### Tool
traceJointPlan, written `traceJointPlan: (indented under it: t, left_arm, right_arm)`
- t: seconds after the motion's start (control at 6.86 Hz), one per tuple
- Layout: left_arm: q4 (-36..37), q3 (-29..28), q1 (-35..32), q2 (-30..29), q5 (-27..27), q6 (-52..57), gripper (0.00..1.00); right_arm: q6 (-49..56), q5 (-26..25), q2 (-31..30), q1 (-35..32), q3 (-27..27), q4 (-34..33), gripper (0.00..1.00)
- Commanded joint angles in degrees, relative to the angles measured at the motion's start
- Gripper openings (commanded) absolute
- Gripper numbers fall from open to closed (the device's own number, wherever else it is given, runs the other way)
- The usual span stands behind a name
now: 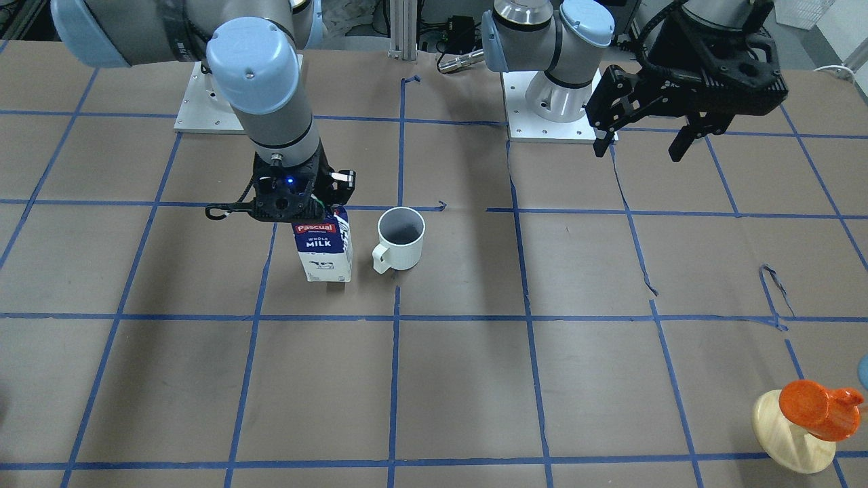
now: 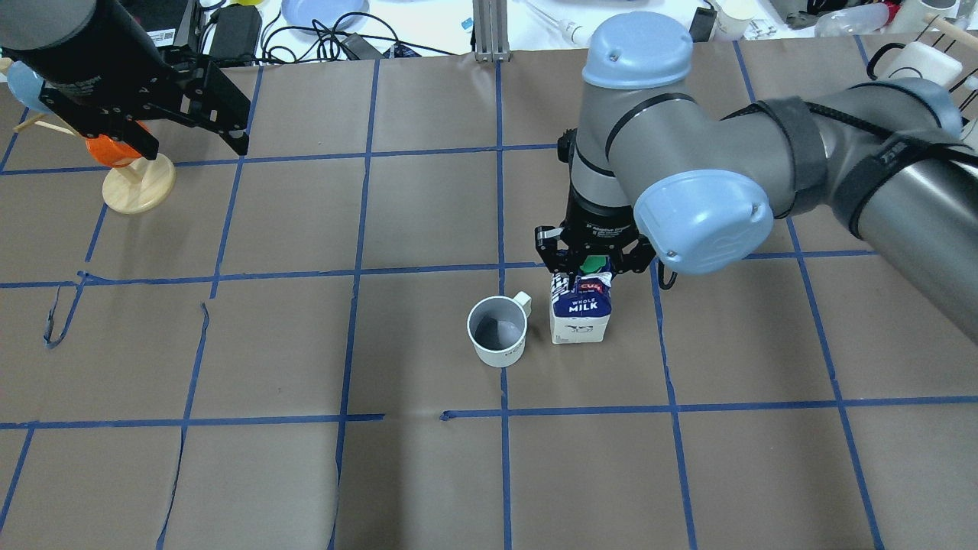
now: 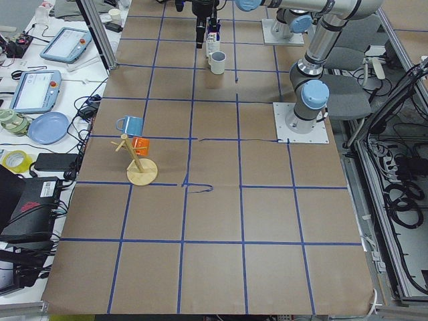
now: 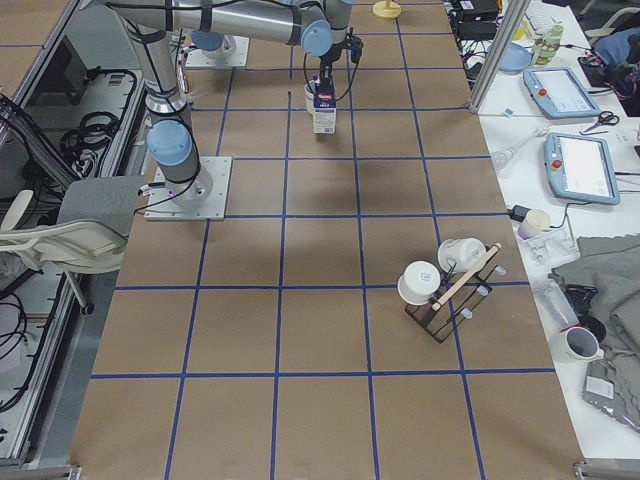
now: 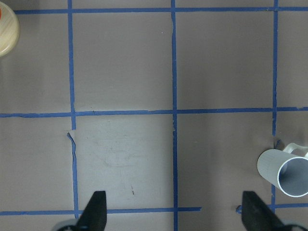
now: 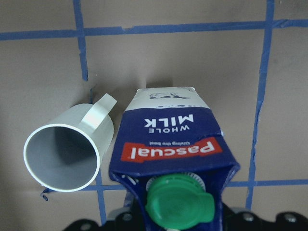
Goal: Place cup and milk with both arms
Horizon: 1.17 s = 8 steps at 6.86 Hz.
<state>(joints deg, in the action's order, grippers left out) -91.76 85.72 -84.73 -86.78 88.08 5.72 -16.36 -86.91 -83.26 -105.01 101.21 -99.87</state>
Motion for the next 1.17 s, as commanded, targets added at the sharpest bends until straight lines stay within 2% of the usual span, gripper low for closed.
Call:
traceJointPlan:
  t: [0.0, 0.29, 0.44, 0.58, 0.88, 1.02]
  left_arm:
    - [0.1, -0.2, 0.2, 0.1, 0.0, 0.1, 1.0]
    - [0.4, -0.1, 0.2, -0.1, -0.1, 0.1, 1.0]
    - [0.4, 0.0, 0.1, -0.1, -0.1, 0.1, 1.0]
    - [0.4, -0.1, 0.1, -0.1, -0.1, 0.1, 1.0]
    - [0.4, 0.1, 0.1, -0.1, -0.1, 0.1, 1.0]
    - [0.4, 0.1, 0.1, -0.1, 0.2, 0.2, 1.0]
  right_arm:
    - [-1.0, 0.1, -0.1, -1.2, 1.1, -0.4, 0.13]
    - [-1.0, 0.2, 0.1, -1.3, 1.3, -0.5, 0.16]
    - [-0.6, 0.1, 0.3, -1.3, 1.3, -0.4, 0.61]
    - [-0.6, -0.6, 0.4, -1.3, 1.3, -0.4, 1.0]
    - [-0.4, -1.1, -0.1, -1.2, 0.7, -0.3, 1.0]
    - [0.2, -1.2, -0.8, -0.8, -1.5, -0.4, 1.0]
